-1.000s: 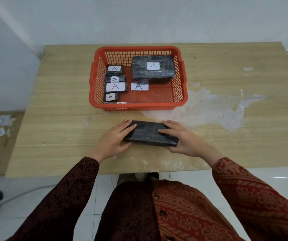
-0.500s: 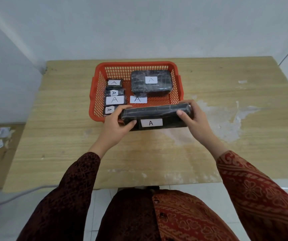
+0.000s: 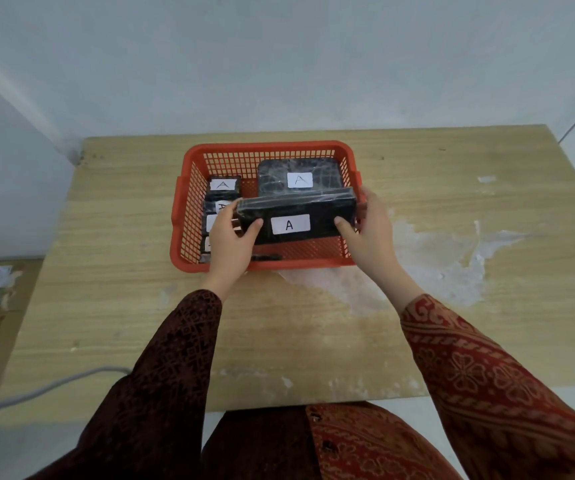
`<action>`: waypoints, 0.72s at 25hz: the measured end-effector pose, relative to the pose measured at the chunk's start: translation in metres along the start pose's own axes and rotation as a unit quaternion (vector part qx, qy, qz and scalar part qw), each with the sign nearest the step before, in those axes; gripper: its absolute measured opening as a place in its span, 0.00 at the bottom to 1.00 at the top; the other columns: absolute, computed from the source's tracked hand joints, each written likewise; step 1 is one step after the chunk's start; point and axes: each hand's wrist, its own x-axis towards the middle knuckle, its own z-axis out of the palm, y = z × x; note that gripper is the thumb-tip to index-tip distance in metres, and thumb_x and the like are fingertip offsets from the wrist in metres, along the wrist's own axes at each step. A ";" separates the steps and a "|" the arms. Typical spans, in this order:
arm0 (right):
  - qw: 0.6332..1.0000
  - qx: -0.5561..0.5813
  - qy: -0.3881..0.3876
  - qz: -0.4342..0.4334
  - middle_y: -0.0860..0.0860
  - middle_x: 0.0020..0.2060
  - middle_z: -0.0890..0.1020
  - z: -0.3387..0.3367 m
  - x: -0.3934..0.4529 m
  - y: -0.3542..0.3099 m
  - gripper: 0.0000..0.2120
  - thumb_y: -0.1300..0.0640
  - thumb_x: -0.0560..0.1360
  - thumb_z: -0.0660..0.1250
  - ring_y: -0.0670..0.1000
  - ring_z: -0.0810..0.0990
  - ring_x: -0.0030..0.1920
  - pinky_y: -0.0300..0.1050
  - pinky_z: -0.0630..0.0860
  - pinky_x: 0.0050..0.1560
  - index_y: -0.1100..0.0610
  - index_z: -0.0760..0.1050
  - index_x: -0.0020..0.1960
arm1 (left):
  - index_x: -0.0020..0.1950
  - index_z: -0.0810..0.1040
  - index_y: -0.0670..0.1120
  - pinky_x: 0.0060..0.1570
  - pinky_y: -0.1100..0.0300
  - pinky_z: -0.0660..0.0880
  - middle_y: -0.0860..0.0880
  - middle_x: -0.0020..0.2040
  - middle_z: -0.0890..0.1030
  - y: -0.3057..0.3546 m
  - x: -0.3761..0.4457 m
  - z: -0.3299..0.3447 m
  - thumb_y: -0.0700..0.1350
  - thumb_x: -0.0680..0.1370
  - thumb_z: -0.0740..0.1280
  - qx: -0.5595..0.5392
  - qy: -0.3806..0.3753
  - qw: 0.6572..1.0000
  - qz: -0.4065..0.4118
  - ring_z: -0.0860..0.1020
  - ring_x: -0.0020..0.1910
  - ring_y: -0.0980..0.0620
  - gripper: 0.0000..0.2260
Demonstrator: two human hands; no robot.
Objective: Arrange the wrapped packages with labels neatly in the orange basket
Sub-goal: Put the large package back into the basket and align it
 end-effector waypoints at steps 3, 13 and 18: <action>1.000 -0.017 -0.017 -0.008 0.60 0.70 0.64 0.018 -0.011 0.001 0.32 0.62 0.74 0.66 0.57 0.65 0.70 0.55 0.66 0.71 0.62 0.55 0.74 | 0.73 0.66 0.43 0.67 0.56 0.65 0.43 0.68 0.71 -0.005 0.013 0.007 0.48 0.78 0.67 0.094 -0.061 0.993 -0.030 0.68 0.68 0.46 0.25; 0.928 -0.350 -0.114 -0.053 0.68 0.75 0.50 0.032 -0.010 0.004 0.20 0.51 0.79 0.59 0.66 0.65 0.67 0.56 0.66 0.66 0.57 0.66 0.68 | 0.59 0.68 0.44 0.39 0.54 0.74 0.41 0.43 0.79 -0.012 0.023 0.015 0.41 0.75 0.69 0.135 -0.032 0.990 -0.027 0.79 0.43 0.43 0.16; 0.908 -0.390 -0.152 -0.032 0.69 0.74 0.56 0.035 -0.001 0.002 0.20 0.49 0.79 0.58 0.67 0.63 0.69 0.56 0.65 0.68 0.57 0.68 0.67 | 0.74 0.63 0.41 0.63 0.53 0.69 0.39 0.65 0.75 -0.019 0.028 0.015 0.48 0.72 0.74 0.158 -0.119 0.979 -0.041 0.72 0.65 0.42 0.35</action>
